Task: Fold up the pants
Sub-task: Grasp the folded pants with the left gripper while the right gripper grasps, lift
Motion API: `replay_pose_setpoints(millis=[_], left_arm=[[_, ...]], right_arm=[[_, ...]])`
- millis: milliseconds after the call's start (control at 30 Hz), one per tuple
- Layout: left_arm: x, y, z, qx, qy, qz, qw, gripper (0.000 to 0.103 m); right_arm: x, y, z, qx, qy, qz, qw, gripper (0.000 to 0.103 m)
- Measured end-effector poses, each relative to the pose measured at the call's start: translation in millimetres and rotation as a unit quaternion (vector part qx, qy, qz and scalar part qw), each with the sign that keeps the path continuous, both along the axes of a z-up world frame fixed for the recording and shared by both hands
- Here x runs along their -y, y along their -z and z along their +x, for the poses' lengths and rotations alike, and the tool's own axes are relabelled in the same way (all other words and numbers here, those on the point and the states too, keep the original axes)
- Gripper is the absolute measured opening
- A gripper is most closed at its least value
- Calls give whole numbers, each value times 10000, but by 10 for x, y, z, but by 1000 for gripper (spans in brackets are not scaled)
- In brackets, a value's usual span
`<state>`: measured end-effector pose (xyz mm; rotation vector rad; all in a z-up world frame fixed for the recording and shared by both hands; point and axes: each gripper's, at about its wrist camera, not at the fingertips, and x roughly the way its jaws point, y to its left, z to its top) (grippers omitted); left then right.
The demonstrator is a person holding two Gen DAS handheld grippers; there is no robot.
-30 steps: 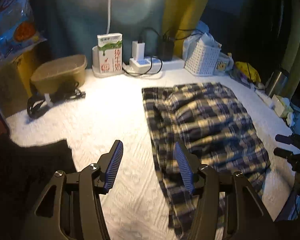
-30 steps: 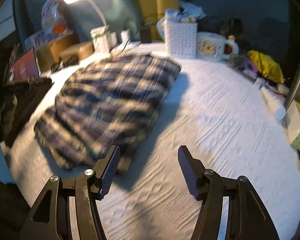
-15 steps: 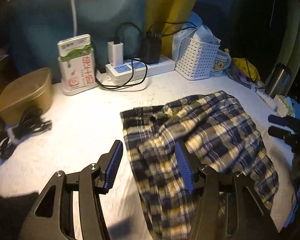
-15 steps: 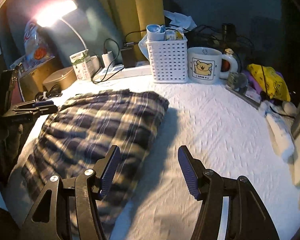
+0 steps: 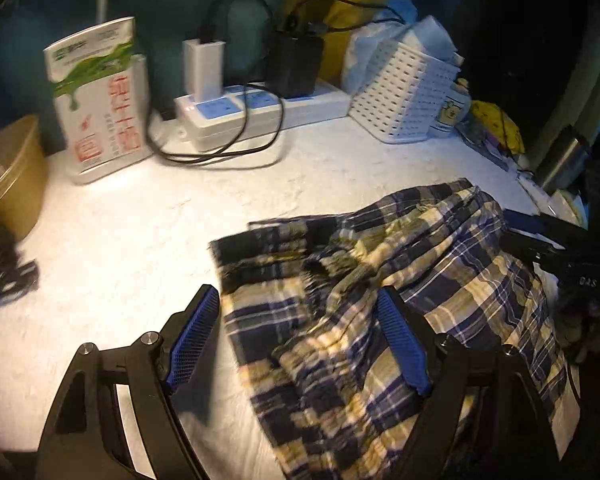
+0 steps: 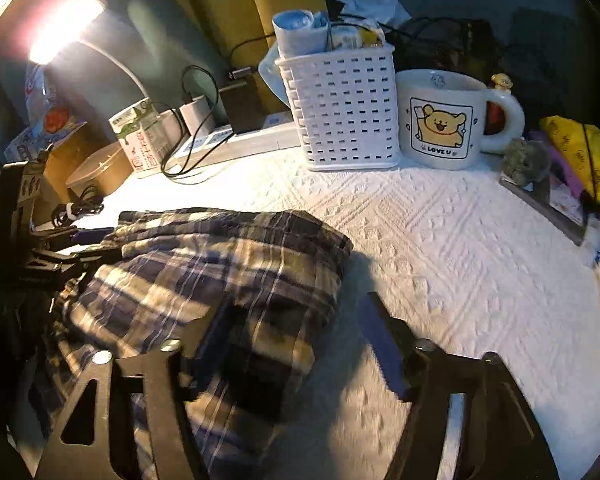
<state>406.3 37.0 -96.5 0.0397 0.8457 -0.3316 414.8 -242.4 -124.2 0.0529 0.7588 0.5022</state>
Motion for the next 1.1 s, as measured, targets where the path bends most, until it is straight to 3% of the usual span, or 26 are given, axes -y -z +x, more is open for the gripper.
replay_pose_setpoints(millis=[133,267,367,500,533,633,867,900,1100], left_arm=[[87,31,3,133,190,55,9997,63],[132,25,-10,78,407,-60,9991,37],[190,4,-36,126,457,-38,9989,27],[210,-58,-99,260,430,-30,9987,21],[200,-79,-113,291,428,-71,9986,21],[188,-216,-237,545,405,-158,9976,18],[219,-575,-614,1214,426,-88,9917,18],[210,-634,-679,1297,407,-100,9907,18],[169,-963,-1067,1782,328,-176,9833,18]], right_arm=[[-2,55,97,-154,-32,92,9998,73],[33,78,160,-272,-65,281,9992,78],[-57,62,179,-249,-148,203,9994,78],[-207,32,145,-167,-375,5,9992,55],[-228,19,122,-130,-439,-3,9990,40],[-278,-25,41,-4,-490,-14,9988,27],[-291,-407,-288,627,-384,4,9973,24],[-279,-459,-326,461,-401,-25,9981,24],[-281,-926,-720,1150,-419,-55,9925,24]])
